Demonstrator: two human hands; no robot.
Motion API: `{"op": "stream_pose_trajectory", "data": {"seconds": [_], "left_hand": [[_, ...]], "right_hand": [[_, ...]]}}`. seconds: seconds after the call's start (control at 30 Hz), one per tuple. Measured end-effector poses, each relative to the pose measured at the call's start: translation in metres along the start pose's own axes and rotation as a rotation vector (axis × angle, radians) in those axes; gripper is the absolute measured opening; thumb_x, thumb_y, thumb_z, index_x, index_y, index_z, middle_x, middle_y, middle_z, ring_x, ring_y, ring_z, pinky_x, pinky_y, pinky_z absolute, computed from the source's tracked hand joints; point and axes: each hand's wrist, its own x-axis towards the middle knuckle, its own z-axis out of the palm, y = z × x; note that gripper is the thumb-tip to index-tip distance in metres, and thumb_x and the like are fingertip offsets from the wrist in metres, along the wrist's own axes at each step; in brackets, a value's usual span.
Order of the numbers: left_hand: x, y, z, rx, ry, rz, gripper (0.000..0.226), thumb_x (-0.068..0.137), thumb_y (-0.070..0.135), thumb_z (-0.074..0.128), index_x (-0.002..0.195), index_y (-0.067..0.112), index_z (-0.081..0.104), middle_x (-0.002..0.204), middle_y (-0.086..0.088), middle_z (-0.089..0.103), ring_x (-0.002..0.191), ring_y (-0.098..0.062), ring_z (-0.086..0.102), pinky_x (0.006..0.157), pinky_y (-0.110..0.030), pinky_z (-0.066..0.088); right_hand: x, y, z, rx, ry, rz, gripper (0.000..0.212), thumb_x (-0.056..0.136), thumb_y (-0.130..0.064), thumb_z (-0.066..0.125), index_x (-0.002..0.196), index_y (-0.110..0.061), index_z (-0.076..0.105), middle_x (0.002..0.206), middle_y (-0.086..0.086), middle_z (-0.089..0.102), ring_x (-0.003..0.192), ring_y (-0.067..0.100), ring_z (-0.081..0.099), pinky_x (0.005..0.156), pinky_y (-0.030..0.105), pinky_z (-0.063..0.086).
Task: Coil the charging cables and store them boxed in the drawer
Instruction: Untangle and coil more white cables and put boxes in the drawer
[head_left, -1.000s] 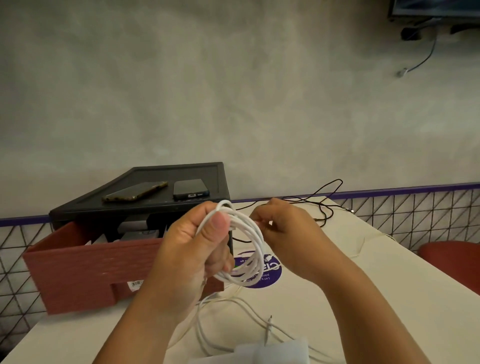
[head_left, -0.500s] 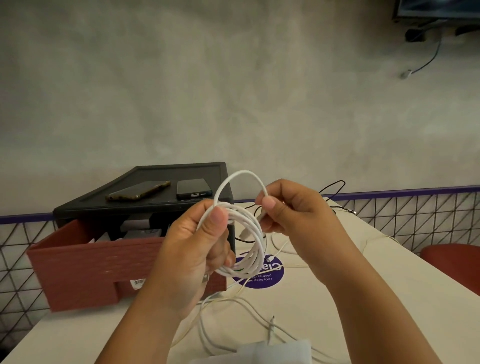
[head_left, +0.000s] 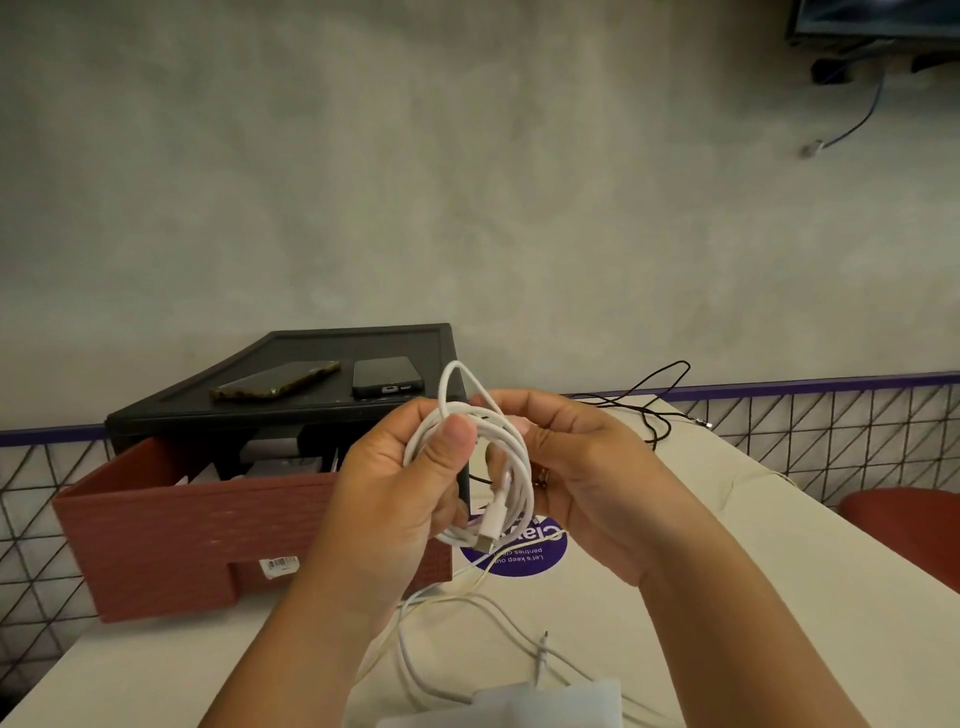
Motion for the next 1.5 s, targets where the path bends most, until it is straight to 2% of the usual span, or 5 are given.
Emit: {"op": "stream_pose_trajectory", "data": {"seconds": [0.27,0.7,0.87,1.17,1.5], "left_hand": [[0.000,0.007,0.004,0.235,0.106,0.062,0.012,0.075,0.036,0.071,0.072,0.024,0.068,0.051,0.012,0.059,0.045,0.000,0.053,0.046,-0.012,0.043],[-0.002,0.001,0.004,0.488,0.149,0.032,0.024,0.064,0.046,0.059,0.074,0.027,0.067,0.068,0.007,0.068,0.062,-0.009,0.064,0.057,-0.024,0.055],[0.001,0.012,-0.019,0.527,0.328,0.053,0.027,0.057,0.049,0.059,0.064,0.025,0.070,0.052,0.013,0.062,0.046,0.003,0.053,0.045,-0.009,0.040],[0.002,0.018,-0.021,0.537,0.347,0.055,0.038,0.049,0.059,0.059,0.065,0.026,0.069,0.047,0.012,0.058,0.042,0.000,0.049,0.042,-0.010,0.038],[-0.002,0.011,-0.004,0.527,0.110,-0.014,0.030,0.052,0.050,0.069,0.068,0.025,0.071,0.064,-0.007,0.069,0.062,-0.025,0.066,0.053,-0.029,0.055]], "right_hand": [[-0.001,0.002,0.008,-0.210,-0.031,-0.025,0.035,0.072,-0.008,0.073,0.104,-0.016,0.062,0.088,0.008,0.069,0.081,0.023,0.067,0.075,0.032,0.058],[-0.013,-0.004,0.020,-1.149,0.081,-0.025,0.036,0.088,-0.011,0.054,0.117,-0.029,0.043,0.104,-0.002,0.064,0.090,0.019,0.059,0.076,0.033,0.052],[-0.021,-0.021,0.005,-1.203,0.109,0.003,0.080,0.083,0.003,0.053,0.139,-0.045,0.021,0.100,-0.010,0.064,0.083,0.013,0.059,0.078,0.034,0.053],[-0.023,-0.029,-0.006,-1.021,0.056,0.005,0.054,0.092,0.000,0.044,0.122,-0.045,0.045,0.080,-0.008,0.061,0.069,0.010,0.066,0.073,0.039,0.056],[-0.016,-0.011,0.011,-1.193,-0.157,-0.009,0.098,0.089,-0.012,0.052,0.130,-0.063,-0.021,0.066,-0.015,0.050,0.062,0.006,0.051,0.058,0.022,0.045]]}}
